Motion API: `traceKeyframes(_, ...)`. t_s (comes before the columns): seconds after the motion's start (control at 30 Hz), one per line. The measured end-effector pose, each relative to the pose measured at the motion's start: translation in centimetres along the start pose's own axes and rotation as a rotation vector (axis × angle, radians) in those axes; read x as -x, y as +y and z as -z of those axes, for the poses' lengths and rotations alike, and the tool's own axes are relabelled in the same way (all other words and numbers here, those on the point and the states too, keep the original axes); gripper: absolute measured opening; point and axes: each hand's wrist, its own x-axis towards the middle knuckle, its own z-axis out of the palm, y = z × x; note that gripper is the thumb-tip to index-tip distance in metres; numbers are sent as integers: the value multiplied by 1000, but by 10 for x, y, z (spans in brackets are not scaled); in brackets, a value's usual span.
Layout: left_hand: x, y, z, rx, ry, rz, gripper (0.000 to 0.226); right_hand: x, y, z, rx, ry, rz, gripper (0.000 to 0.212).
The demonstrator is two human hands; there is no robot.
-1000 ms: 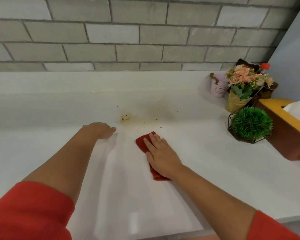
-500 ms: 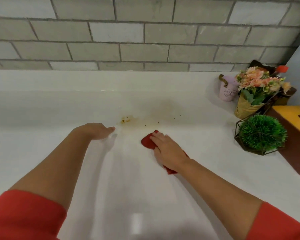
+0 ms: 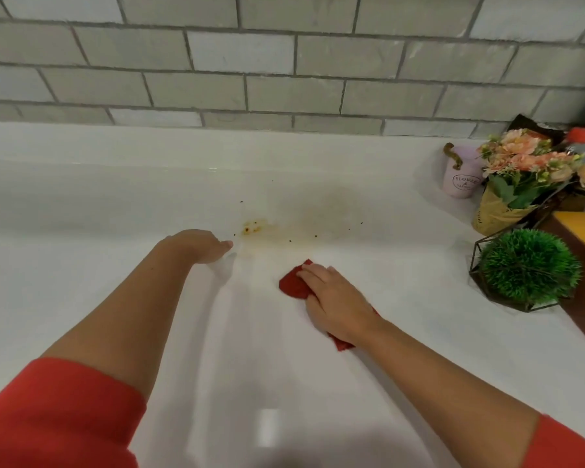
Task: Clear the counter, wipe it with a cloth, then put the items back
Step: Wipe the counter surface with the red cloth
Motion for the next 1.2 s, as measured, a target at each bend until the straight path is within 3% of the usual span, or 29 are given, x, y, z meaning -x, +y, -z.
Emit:
traceKeyframes(0.1,-2,2,0,1,33,21,49,2,35,9,141,7,-137,68)
traceKeyframes(0.23,-7,-6,-6,-5,180,87,29,-34,100,25,316,144,-591,60)
traceKeyframes(0.33,-10,-16,-17,74,289,112,35,-67,114,35,265,132,-753,52)
traceKeyframes(0.4,-14,-20,-20,137,332,125,38,-84,103,31,217,150,-679,51)
traceKeyframes(0.47,-22,-19,-19,158,332,134,39,-86,78,22,129,131,-475,49)
traceKeyframes(0.57,-33,-6,-15,150,259,122,35,-52,34,6,113,59,-139,49)
traceKeyframes(0.63,-39,2,-12,131,209,126,35,-25,29,6,60,56,-51,48)
traceKeyframes(0.8,-42,6,-6,8,163,132,37,-40,95,33,-58,167,-356,53)
traceKeyframes(0.9,-45,0,-4,-51,147,112,37,-75,115,35,-9,120,-503,49)
traceKeyframes(1.0,-46,1,1,-106,137,89,39,-90,86,20,108,121,-409,51)
traceKeyframes(1.13,-46,0,12,-121,130,91,46,-62,46,-1,159,85,-90,51)
traceKeyframes(1.2,-48,-4,17,-100,127,96,56,-56,57,4,140,91,-85,49)
